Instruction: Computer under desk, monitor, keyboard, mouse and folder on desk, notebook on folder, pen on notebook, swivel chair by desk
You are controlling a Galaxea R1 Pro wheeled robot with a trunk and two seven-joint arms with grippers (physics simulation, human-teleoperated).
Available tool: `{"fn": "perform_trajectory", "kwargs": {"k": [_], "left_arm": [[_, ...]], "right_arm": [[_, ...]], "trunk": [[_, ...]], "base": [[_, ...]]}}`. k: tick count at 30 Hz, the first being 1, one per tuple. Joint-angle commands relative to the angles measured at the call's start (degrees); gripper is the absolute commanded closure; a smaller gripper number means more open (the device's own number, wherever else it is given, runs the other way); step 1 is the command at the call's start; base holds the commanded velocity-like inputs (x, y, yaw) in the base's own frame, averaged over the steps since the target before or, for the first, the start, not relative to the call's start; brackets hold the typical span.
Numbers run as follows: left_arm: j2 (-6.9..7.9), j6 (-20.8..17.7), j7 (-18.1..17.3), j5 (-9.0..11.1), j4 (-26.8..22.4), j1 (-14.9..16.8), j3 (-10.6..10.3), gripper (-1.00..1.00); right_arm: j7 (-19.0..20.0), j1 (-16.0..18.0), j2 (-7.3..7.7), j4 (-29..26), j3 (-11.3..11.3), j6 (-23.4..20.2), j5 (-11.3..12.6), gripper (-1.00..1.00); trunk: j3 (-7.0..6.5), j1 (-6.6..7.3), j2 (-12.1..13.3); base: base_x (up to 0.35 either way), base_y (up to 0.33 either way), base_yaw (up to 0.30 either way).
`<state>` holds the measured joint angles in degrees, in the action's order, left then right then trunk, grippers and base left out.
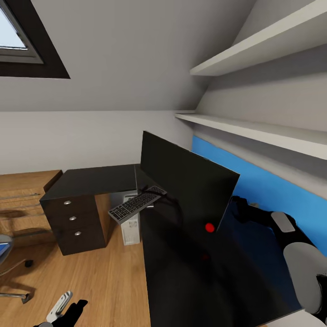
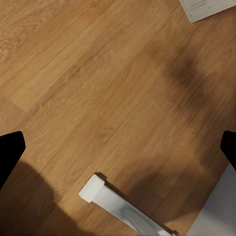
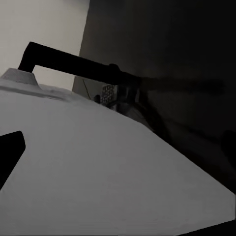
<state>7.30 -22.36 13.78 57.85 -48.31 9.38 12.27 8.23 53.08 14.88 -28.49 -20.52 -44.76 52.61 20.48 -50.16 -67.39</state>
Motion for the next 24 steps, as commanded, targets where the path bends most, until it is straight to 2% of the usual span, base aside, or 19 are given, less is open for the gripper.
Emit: {"fn": "perform_trajectory", "kwargs": {"k": [1, 3, 4, 7, 12, 18, 24], "left_arm": [[-0.01, -0.2, 0.4, 0.6, -0.1, 0.0, 0.0, -1.00], [-0.02, -0.2, 0.5, 0.6, -0.1, 0.0, 0.0, -1.00], [-0.05, -0.2, 0.5, 0.6, -0.1, 0.0, 0.0, -1.00], [-0.08, -0.2, 0.5, 0.6, -0.1, 0.0, 0.0, -1.00], [-0.09, -0.2, 0.5, 0.5, -0.1, 0.0, -0.1, -1.00], [-0.09, -0.2, 0.5, 0.5, -0.1, 0.0, -0.1, -1.00], [-0.09, -0.3, 0.5, 0.6, -0.1, 0.0, -0.1, -1.00]], "right_arm": [[1.0, 0.0, -0.06, -0.1, 1.2, -0.3, -0.5, -1.00], [3.3, -0.2, -0.82, -0.4, 6.5, -0.3, -0.5, -1.00], [4.0, -0.2, -1.49, -0.5, 8.2, -0.3, -0.5, -1.00], [4.9, -0.6, -2.88, -0.7, 10.4, -0.2, -0.5, -1.00], [5.2, -1.1, -3.96, -0.8, 11.5, -0.1, -0.6, -1.00], [5.3, -1.2, -4.53, -0.8, 11.7, 0.1, -0.6, -1.00], [5.3, -1.2, -4.67, -0.8, 11.7, 0.3, -0.6, -1.00]], "trunk": [[0.07, 0.00, 0.0], [0.07, 0.00, 0.0], [0.07, 0.00, 0.0], [0.07, 0.00, 0.0], [0.07, 0.00, 0.0], [0.07, 0.00, 0.0], [0.07, 0.00, 0.0]], "base": [[0.000, 0.000, 0.000], [0.000, 0.000, 0.000], [0.000, 0.000, 0.000], [0.000, 0.000, 0.000], [0.000, 0.000, 0.000], [-0.013, 0.000, 0.000], [-0.213, 0.000, 0.000]]}}
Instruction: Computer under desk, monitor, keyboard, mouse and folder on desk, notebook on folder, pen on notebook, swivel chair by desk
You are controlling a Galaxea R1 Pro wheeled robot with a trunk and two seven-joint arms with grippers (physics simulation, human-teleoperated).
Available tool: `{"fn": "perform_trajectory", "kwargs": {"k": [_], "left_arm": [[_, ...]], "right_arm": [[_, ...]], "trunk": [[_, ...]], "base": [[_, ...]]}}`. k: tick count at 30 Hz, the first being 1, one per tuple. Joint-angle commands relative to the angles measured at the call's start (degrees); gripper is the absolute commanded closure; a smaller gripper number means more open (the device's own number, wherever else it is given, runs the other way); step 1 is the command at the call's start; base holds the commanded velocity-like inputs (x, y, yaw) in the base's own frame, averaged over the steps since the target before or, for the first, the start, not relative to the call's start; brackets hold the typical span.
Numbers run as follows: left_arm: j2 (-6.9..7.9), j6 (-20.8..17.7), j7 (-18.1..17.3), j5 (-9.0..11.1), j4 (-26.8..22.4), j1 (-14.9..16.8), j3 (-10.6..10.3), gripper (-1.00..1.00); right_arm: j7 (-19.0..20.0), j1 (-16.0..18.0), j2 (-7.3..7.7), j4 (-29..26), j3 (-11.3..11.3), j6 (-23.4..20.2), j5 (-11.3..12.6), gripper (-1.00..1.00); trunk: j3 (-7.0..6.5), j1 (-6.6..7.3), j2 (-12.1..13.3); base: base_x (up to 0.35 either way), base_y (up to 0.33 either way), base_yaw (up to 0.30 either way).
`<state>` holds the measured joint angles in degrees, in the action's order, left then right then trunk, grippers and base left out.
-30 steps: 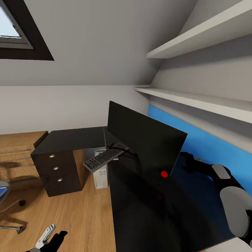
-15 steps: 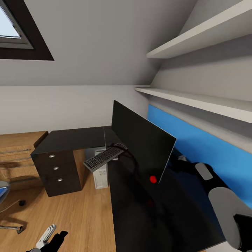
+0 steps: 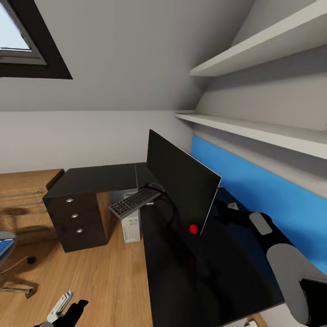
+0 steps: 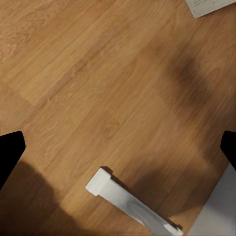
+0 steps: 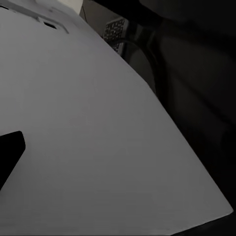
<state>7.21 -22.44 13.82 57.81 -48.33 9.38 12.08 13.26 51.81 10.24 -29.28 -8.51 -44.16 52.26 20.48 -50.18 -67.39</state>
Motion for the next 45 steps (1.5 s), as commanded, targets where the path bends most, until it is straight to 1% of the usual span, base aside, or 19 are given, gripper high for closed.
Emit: {"fn": "perform_trajectory", "kwargs": {"k": [1, 7, 10, 11, 13, 14, 15, 17, 20, 21, 26, 32, 34, 36, 40, 41, 45], "left_arm": [[-0.01, -0.2, 0.5, 0.6, -0.1, 0.0, 0.1, -1.00], [-0.01, -0.2, 0.6, 0.6, -0.1, 0.0, 0.1, -1.00], [-0.01, -0.2, 0.7, 0.6, -0.1, 0.0, 0.1, -1.00], [-0.01, -0.2, 0.7, 0.5, -0.1, 0.0, 0.1, -1.00], [-0.01, -0.2, 0.6, 0.5, -0.1, 0.0, 0.1, -1.00], [-0.01, -0.2, 0.6, 0.5, -0.1, 0.0, 0.1, -1.00], [-0.01, -0.2, 0.6, 0.6, -0.1, 0.0, 0.1, -1.00], [-0.01, -0.2, 0.5, 0.6, -0.1, 0.0, 0.1, -1.00], [-0.01, -0.2, 0.4, 0.6, -0.1, 0.0, 0.1, -1.00], [-0.01, -0.2, 0.4, 0.6, -0.1, 0.0, 0.1, -1.00], [-0.01, -0.2, 0.5, 0.6, -0.1, 0.0, 0.1, -1.00], [-0.01, -0.2, 0.5, 0.6, -0.1, 0.0, 0.0, -1.00], [-0.01, -0.2, 0.5, 0.6, -0.1, 0.0, 0.1, -1.00], [-0.01, -0.2, 0.5, 0.6, -0.1, 0.0, 0.1, -1.00], [-0.01, -0.2, 0.5, 0.6, -0.1, 0.0, 0.1, -1.00], [-0.01, -0.2, 0.5, 0.6, -0.1, 0.0, 0.1, -1.00], [-0.01, -0.2, 0.4, 0.6, -0.1, 0.0, 0.1, -1.00]], "right_arm": [[0.3, 0.0, -0.03, 0.0, -0.3, -0.3, -0.2, -1.00], [0.3, 0.1, -0.30, 0.0, -0.2, -0.3, -0.2, -1.00], [0.4, 0.1, -0.62, -0.1, 0.6, -0.3, -0.2, -1.00], [0.4, 0.1, -0.73, -0.2, 1.3, -0.3, -0.2, -1.00], [0.8, 0.1, -1.11, -1.1, 3.4, -0.5, -0.2, -1.00], [1.5, 0.1, -1.49, -1.5, 4.6, -0.5, -0.2, -1.00], [2.0, 0.1, -1.64, -1.7, 5.2, -0.5, -0.2, -1.00], [4.2, 0.1, -2.17, -2.0, 7.8, -0.5, -0.2, -1.00], [5.7, 0.0, -2.97, -2.2, 10.4, -0.4, -0.2, -1.00], [5.9, 0.0, -3.34, -2.2, 10.9, -0.4, -0.2, -1.00], [6.3, -0.6, -4.86, -2.3, 11.7, -0.2, -0.2, -1.00], [6.3, -1.4, -6.67, -2.3, 11.9, -0.1, -0.2, -1.00], [6.4, -1.7, -7.55, -2.3, 12.2, -0.1, -0.2, -1.00], [6.4, -1.9, -8.12, -2.3, 12.8, -0.1, -0.2, -1.00], [6.4, -2.0, -9.96, -2.3, 15.5, 0.1, -0.3, -1.00], [6.4, -2.0, -10.42, -2.3, 15.7, 0.2, -0.3, -1.00], [6.4, -2.1, -11.11, -2.3, 16.2, 0.3, -0.3, -1.00]], "trunk": [[0.07, 0.02, 0.0], [0.07, 0.02, 0.0], [0.07, 0.02, 0.0], [0.07, 0.02, 0.0], [0.07, 0.02, 0.0], [0.07, 0.02, 0.0], [0.07, 0.02, 0.0], [0.07, 0.02, 0.0], [0.07, 0.02, 0.0], [0.07, 0.02, 0.0], [0.07, 0.02, 0.0], [0.07, 0.02, 0.0], [0.07, 0.02, 0.0], [0.07, 0.02, 0.0], [0.07, 0.02, 0.0], [0.07, 0.02, 0.0], [0.07, 0.02, 0.0]], "base": [[-0.117, 0.000, 0.000], [-0.033, 0.000, 0.000], [-0.005, 0.000, 0.000], [-0.002, 0.000, 0.000], [-0.001, 0.000, 0.000], [0.000, 0.000, 0.000], [0.000, 0.000, 0.000], [0.000, 0.000, 0.000], [0.000, 0.000, 0.000], [0.000, 0.000, 0.000], [0.000, 0.000, 0.000], [0.000, 0.000, 0.000], [0.000, 0.000, 0.000], [0.000, 0.000, 0.000], [0.000, 0.000, 0.000], [0.000, 0.000, 0.000], [0.000, 0.005, 0.000]]}}
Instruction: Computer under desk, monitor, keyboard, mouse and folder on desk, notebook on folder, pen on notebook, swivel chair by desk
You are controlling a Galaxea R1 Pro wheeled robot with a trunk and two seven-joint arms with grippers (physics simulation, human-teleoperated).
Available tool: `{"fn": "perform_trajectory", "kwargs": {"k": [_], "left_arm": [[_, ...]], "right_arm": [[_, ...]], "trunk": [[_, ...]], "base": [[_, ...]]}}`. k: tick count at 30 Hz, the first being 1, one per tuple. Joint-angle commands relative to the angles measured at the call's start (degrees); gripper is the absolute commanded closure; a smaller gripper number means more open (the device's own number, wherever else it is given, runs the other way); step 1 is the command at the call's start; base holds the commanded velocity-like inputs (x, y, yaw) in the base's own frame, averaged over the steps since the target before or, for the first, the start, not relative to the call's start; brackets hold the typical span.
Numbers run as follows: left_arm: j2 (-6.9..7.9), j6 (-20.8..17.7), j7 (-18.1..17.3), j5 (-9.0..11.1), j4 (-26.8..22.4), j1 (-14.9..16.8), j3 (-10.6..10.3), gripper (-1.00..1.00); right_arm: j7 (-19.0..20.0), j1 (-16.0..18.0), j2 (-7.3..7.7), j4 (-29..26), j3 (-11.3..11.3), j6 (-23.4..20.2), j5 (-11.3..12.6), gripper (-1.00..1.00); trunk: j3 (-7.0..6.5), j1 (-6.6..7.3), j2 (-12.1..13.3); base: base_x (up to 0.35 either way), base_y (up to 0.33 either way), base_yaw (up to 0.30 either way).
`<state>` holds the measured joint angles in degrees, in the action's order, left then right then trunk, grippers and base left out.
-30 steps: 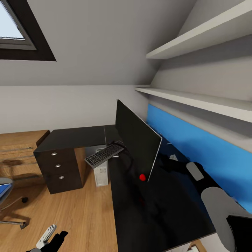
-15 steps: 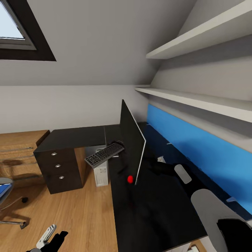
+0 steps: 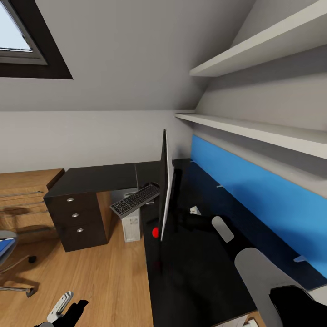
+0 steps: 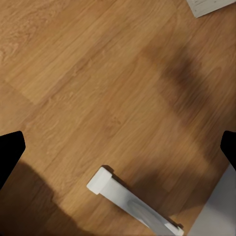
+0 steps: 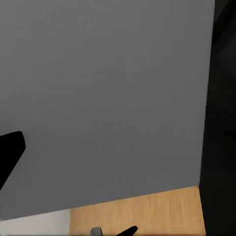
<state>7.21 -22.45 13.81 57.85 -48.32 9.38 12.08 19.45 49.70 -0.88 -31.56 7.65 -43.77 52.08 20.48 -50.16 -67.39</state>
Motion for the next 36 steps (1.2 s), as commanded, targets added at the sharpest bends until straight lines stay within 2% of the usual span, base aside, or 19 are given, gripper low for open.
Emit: {"fn": "perform_trajectory", "kwargs": {"k": [1, 13, 24, 36], "left_arm": [[0.00, -0.2, 0.4, 0.6, -0.1, 0.0, 0.1, -1.00], [0.00, -0.2, 0.4, 0.6, -0.1, 0.0, 0.1, -1.00], [-0.07, -0.2, 0.4, 0.5, -0.5, 0.0, 0.0, -1.00], [-0.02, -0.2, 0.4, 0.5, -0.6, 0.0, 0.0, -1.00]], "right_arm": [[0.2, 0.0, -0.03, 0.0, 0.1, -0.1, -0.1, -1.00], [0.2, 0.0, -0.18, 0.0, 0.1, -0.1, -0.2, -1.00], [0.3, 0.1, -0.09, 0.0, 0.1, -0.1, -0.2, -1.00], [0.3, 0.1, -0.01, -0.1, 0.1, -0.1, -0.1, -1.00]], "trunk": [[0.07, 0.00, 0.0], [0.07, 0.00, 0.0], [0.07, 0.00, 0.0], [0.07, 0.00, 0.0]], "base": [[0.000, 0.048, 0.000], [0.000, 0.219, 0.000], [0.000, 0.038, 0.000], [0.021, 0.130, 0.000]]}}
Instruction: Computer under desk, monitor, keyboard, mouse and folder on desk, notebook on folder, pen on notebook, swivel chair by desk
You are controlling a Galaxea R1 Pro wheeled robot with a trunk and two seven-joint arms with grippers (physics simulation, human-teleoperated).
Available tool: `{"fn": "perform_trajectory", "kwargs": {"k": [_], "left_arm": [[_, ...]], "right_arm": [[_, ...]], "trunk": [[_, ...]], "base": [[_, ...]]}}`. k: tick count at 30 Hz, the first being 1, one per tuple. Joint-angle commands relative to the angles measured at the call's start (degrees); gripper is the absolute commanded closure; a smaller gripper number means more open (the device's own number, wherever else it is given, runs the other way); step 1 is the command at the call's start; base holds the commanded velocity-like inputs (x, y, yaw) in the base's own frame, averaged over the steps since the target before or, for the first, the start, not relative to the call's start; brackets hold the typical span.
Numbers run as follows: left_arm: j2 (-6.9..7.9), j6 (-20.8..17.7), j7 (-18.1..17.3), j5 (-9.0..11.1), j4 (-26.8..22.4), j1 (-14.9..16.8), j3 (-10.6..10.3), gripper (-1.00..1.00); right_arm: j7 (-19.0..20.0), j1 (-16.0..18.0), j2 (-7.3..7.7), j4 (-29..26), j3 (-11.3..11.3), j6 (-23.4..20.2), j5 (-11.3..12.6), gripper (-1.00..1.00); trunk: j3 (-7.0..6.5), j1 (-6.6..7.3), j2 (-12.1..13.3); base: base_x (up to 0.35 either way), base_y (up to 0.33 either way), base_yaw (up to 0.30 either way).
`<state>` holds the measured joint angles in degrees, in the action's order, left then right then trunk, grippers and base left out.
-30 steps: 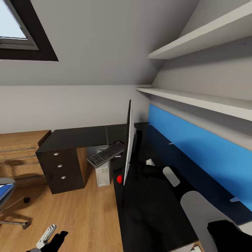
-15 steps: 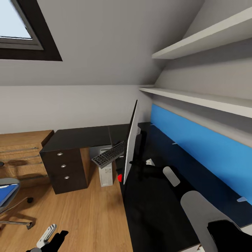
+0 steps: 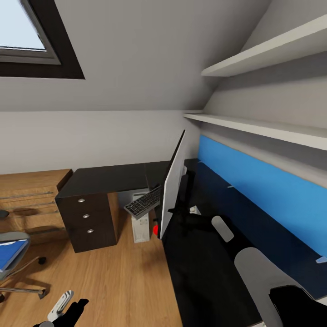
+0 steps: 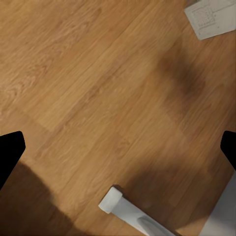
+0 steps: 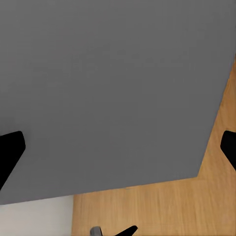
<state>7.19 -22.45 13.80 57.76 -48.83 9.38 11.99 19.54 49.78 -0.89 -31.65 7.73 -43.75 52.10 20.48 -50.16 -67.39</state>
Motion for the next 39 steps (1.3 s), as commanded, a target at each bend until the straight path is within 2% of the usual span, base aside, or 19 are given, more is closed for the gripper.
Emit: {"fn": "perform_trajectory", "kwargs": {"k": [1, 11, 39], "left_arm": [[0.00, -0.2, 0.4, 0.6, -0.1, 0.0, 0.1, -1.00], [-0.06, -0.2, 0.4, 0.6, -0.1, 0.0, 0.1, -1.00], [-0.01, -0.2, 0.4, 0.6, 0.0, 0.0, 0.1, -1.00]], "right_arm": [[0.2, 0.0, 0.01, 0.0, 0.0, -0.1, -0.2, -1.00], [0.2, 0.0, 0.00, 0.0, 0.0, -0.1, -0.2, -1.00], [0.2, 0.0, 0.15, 0.0, 0.0, -0.1, -0.2, -1.00]], "trunk": [[0.07, 0.00, 0.0], [0.07, 0.00, 0.0], [0.07, 0.00, 0.0]], "base": [[0.003, 0.013, 0.000], [0.011, 0.162, 0.000], [0.026, 0.069, 0.000]]}}
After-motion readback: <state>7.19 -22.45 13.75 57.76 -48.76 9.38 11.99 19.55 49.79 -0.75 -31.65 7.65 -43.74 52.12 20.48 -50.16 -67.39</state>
